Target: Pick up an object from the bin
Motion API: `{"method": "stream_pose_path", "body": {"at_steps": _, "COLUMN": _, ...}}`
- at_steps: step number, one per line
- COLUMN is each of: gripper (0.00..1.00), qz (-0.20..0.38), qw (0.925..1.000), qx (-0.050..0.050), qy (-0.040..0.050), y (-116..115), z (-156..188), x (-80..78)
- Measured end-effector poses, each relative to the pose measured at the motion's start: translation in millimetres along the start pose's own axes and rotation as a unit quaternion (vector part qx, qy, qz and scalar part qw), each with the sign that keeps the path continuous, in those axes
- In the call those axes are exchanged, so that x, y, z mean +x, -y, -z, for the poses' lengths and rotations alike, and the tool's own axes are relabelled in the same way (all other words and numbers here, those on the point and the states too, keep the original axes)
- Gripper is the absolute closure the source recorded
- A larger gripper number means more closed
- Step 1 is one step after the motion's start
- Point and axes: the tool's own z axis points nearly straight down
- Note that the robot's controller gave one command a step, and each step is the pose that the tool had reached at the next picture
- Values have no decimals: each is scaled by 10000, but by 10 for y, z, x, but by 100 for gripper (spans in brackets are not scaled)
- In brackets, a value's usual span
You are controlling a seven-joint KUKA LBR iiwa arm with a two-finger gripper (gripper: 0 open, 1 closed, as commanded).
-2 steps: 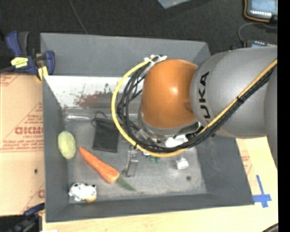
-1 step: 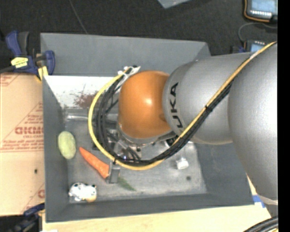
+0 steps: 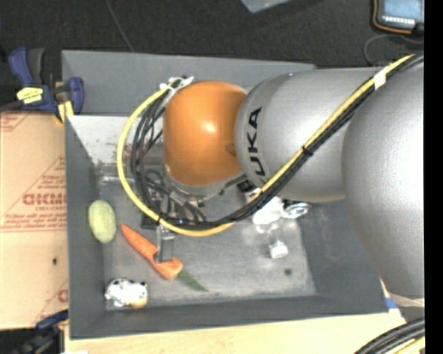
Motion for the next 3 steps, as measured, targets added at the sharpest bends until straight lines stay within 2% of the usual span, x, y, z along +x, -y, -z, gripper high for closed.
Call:
{"method": "stream_pose_path", "body": {"at_steps": 1, "gripper": 0, "qz": 206, "qw": 9998, "qx": 20, "qy": 83, "y": 422, "z": 150, "x": -9}}
{"method": "stream_pose_path", "body": {"at_steps": 2, "gripper": 0, "qz": 1008, "qw": 9949, "qx": 17, "qy": 86, "y": 403, "z": -273, "x": 99}}
{"method": "stream_pose_path", "body": {"at_steps": 3, "gripper": 100, "qz": 1316, "qw": 9912, "qx": 23, "qy": 102, "y": 428, "z": -1117, "x": -456}}
